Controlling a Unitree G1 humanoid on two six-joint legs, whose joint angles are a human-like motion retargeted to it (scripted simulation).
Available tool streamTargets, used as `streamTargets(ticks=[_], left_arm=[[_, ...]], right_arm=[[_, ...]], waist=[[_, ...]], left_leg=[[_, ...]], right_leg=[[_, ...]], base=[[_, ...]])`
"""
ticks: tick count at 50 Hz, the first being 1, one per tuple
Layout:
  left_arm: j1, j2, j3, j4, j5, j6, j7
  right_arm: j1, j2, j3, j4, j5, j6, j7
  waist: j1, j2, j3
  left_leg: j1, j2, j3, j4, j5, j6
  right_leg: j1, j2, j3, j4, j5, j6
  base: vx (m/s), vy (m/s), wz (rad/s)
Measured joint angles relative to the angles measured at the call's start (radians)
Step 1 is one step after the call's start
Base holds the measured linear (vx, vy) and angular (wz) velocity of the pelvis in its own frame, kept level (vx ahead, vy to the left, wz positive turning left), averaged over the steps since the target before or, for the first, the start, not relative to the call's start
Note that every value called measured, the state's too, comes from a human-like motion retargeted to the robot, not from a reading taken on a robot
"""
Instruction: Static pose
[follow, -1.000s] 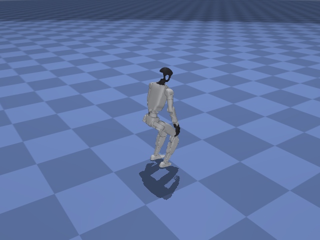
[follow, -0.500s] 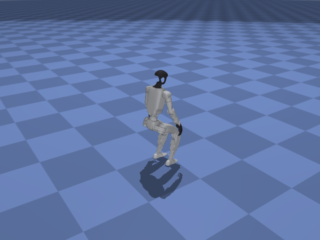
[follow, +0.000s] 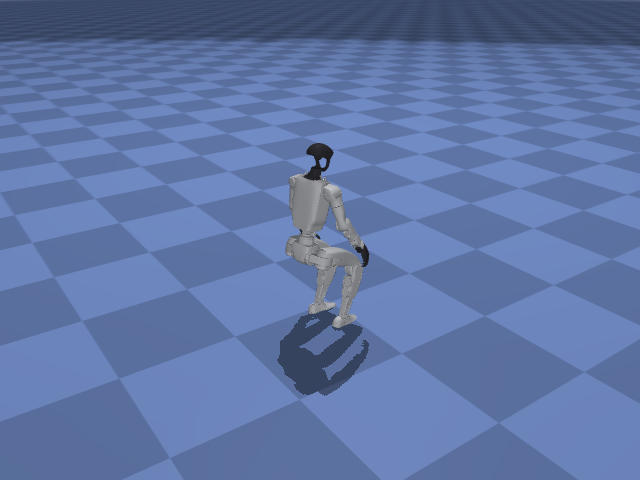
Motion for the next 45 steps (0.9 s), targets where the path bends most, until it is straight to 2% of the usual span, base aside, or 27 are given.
streamTargets(ticks=[18,45], left_arm=[[-0.03,0.02,0.003,-0.043,0.015,0.0,0.024],[-0.043,0.042,-0.004,-0.086,0.052,0.004,0.037]], right_arm=[[-0.027,-0.016,0.013,-0.021,-0.041,-0.005,-0.022],[-0.041,-0.031,0.027,-0.042,-0.072,-0.005,-0.034]], waist=[[0.006,-0.006,-0.003],[0.005,-0.015,-0.014]], left_leg=[[-0.047,-0.003,0.012,0.035,0.028,-0.021],[-0.087,-0.003,0.025,0.057,0.047,-0.021]], right_leg=[[-0.042,-0.019,-0.009,0.037,0.007,-0.011],[-0.077,-0.039,-0.024,0.058,0.017,-0.009]], base=[[0.0,0.0,0.0],[0.0,0.0,0.0]])
